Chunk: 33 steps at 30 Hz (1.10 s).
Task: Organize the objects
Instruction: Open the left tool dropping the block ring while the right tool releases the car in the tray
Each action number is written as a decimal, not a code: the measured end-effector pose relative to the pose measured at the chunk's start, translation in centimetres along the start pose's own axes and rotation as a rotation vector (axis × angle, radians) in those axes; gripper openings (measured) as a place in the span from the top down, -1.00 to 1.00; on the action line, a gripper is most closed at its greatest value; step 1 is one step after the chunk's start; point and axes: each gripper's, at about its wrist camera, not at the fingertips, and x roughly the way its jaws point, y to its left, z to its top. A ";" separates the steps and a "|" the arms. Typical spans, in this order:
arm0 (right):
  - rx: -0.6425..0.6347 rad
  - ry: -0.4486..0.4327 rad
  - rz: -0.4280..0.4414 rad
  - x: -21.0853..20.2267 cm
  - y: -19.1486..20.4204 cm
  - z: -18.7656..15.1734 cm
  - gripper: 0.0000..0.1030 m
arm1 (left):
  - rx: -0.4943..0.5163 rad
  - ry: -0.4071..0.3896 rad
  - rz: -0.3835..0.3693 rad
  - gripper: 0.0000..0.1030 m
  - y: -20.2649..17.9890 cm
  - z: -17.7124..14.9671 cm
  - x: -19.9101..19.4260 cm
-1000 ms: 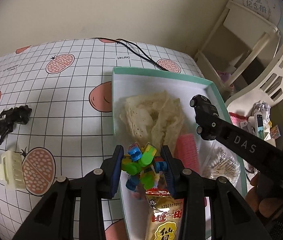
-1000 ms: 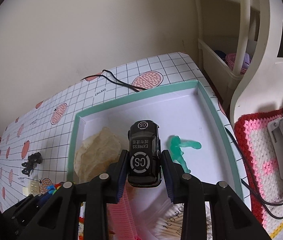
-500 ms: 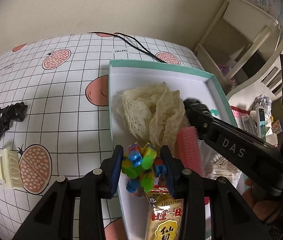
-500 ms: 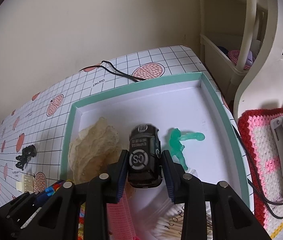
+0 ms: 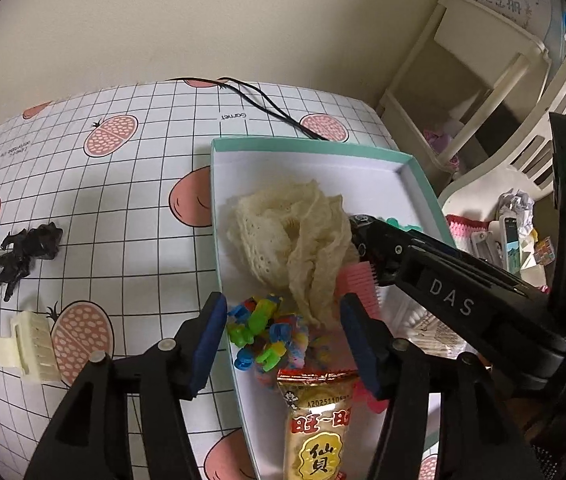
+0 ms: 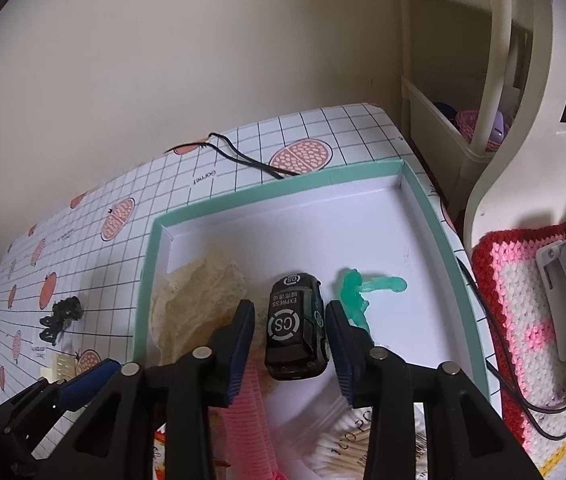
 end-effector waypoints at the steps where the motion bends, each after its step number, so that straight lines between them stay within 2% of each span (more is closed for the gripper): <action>1: -0.001 -0.003 0.002 -0.2 0.0 0.1 0.21 | -0.004 -0.001 -0.004 -0.17 0.1 0.0 -0.1; 10: -0.003 -0.039 0.013 -1.4 0.4 0.8 0.21 | -0.033 -0.045 0.001 -0.18 0.9 0.4 -1.5; 17: -0.007 -0.043 0.012 -1.5 0.7 0.7 0.21 | -0.092 -0.080 0.063 -0.19 2.6 0.5 -2.0; 19: -0.011 -0.036 0.011 -1.3 0.9 0.6 0.21 | -0.104 -0.089 0.083 -0.23 3.1 0.6 -2.2; 20: -0.014 -0.033 0.011 -1.2 0.9 0.6 0.20 | -0.116 -0.095 0.091 -0.34 3.4 0.6 -2.2; 24: -0.019 -0.035 0.007 -1.2 1.1 0.5 -0.16 | -0.151 -0.103 0.116 -0.40 4.4 0.5 -2.1; 25: -0.019 -0.034 0.009 -1.1 1.1 0.5 -0.18 | -0.158 -0.104 0.126 -0.42 4.6 0.5 -2.1; 27: -0.023 -0.031 0.019 -1.1 1.2 0.5 -0.31 | -0.174 -0.114 0.152 -0.68 5.2 0.4 -2.1; 31: -0.028 -0.033 0.020 -1.0 1.5 0.4 -0.43 | -0.204 -0.135 0.171 -0.72 6.1 0.3 -2.3; 33: -0.025 -0.037 0.018 -1.0 1.5 0.4 -0.60 | -0.213 -0.152 0.182 -0.81 6.6 0.3 -2.5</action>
